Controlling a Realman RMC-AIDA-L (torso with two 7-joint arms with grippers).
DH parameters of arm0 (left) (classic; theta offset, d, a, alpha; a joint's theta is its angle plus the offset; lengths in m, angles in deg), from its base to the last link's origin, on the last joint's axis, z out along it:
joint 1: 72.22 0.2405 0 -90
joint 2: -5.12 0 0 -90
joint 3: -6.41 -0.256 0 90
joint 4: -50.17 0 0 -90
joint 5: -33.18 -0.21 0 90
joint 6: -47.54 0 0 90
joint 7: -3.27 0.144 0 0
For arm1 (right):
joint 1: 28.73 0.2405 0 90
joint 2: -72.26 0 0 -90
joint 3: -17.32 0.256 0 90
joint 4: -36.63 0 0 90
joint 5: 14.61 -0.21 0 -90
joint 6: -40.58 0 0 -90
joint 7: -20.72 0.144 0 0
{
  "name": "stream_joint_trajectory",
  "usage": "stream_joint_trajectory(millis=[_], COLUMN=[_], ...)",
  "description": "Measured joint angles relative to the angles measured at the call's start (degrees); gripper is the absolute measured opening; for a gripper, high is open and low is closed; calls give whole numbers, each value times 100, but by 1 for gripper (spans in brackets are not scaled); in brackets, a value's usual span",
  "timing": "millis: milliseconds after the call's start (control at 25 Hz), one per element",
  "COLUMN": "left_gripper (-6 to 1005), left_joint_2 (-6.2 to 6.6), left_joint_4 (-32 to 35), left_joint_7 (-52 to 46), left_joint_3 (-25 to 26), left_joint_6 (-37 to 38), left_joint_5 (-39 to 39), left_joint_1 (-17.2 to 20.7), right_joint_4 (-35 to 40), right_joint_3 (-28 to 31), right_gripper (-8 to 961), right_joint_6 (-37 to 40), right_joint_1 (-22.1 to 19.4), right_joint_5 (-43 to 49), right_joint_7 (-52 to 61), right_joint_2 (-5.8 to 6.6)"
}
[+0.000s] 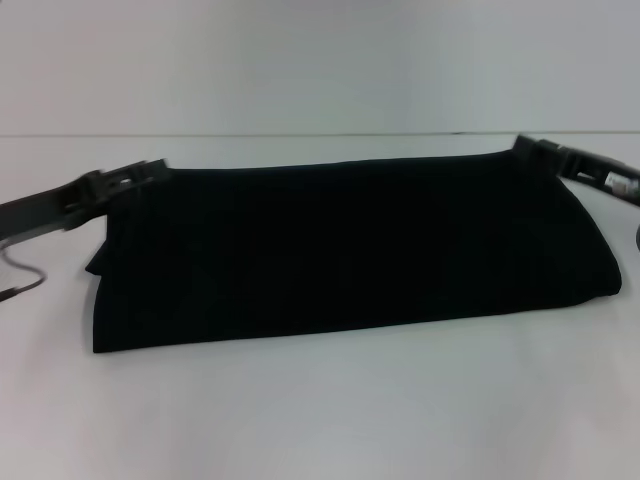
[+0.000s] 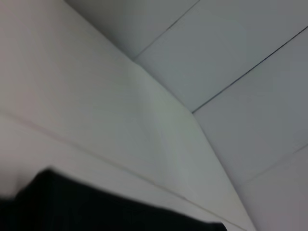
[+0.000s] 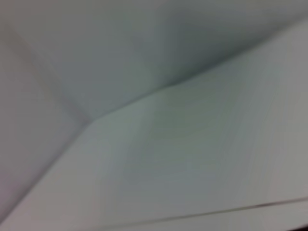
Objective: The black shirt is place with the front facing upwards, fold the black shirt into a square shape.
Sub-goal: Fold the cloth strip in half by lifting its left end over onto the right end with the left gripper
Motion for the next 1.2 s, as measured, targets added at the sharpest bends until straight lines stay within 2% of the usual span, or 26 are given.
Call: stream_joint_trajectory(millis=[160, 240, 320, 480, 560, 880, 1200], left_gripper=[733, 792, 838, 903, 900, 887, 875], left_joint_2=[392, 499, 590, 553, 523, 470, 399], left_joint_4=[-2, 19, 40, 95, 78, 27, -277], left_joint_7=[-933, -1281, -1681, -2474, -2778, -3476, -3570], left_joint_3=[-185, -299, -389, -416, -416, -353, -392], left_joint_6=[781, 1000, 1255, 1438, 1394, 1101, 412], left_joint_5=[-128, -184, -235, -450, -577, -727, -745], left_joint_1=[413, 562, 744, 988, 1049, 1137, 1135], right_joint_4=[5, 13, 22, -40, -77, -312, -362], right_joint_3=[-108, -167, -200, -461, -593, -811, -813], right_gripper=[505, 516, 599, 766, 950, 949, 949], right_joint_6=[1541, 2071, 2394, 2583, 2570, 2230, 2147], right_joint_1=[-363, -515, -653, -827, -881, -912, -923], right_joint_5=[56, 98, 119, 135, 135, 138, 138], right_joint_7=[-1403, -2041, -2577, -3403, -3636, -4080, -4087], right_joint_2=[26, -3, -79, -177, -209, -232, -232])
